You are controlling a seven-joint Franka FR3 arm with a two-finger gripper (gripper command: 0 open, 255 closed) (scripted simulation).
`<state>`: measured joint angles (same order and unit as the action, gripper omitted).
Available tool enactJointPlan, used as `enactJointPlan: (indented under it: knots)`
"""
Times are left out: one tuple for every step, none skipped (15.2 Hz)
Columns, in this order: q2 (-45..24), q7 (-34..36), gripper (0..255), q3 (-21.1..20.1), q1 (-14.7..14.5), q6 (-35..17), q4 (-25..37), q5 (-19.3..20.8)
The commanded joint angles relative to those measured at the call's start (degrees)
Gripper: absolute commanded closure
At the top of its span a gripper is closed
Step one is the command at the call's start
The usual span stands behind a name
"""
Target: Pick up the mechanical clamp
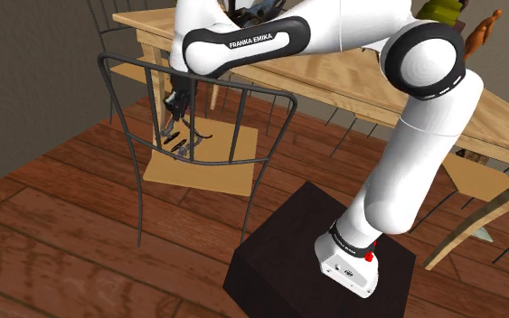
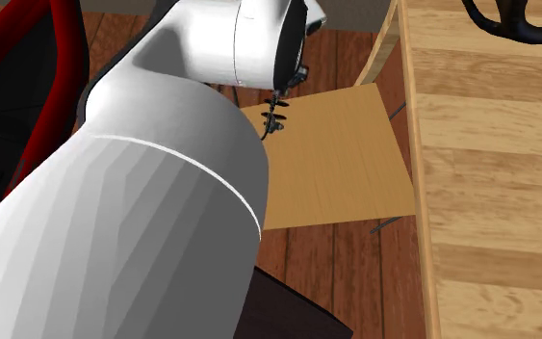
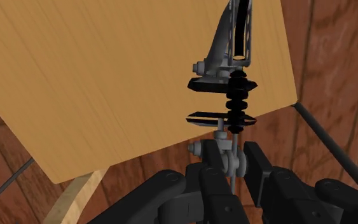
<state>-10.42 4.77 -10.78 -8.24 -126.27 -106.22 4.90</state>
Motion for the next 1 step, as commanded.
enactJointPlan:
  knots:
    - [0.18,-0.07,255,-0.01,0.02,0.33,0.14,-0.07]
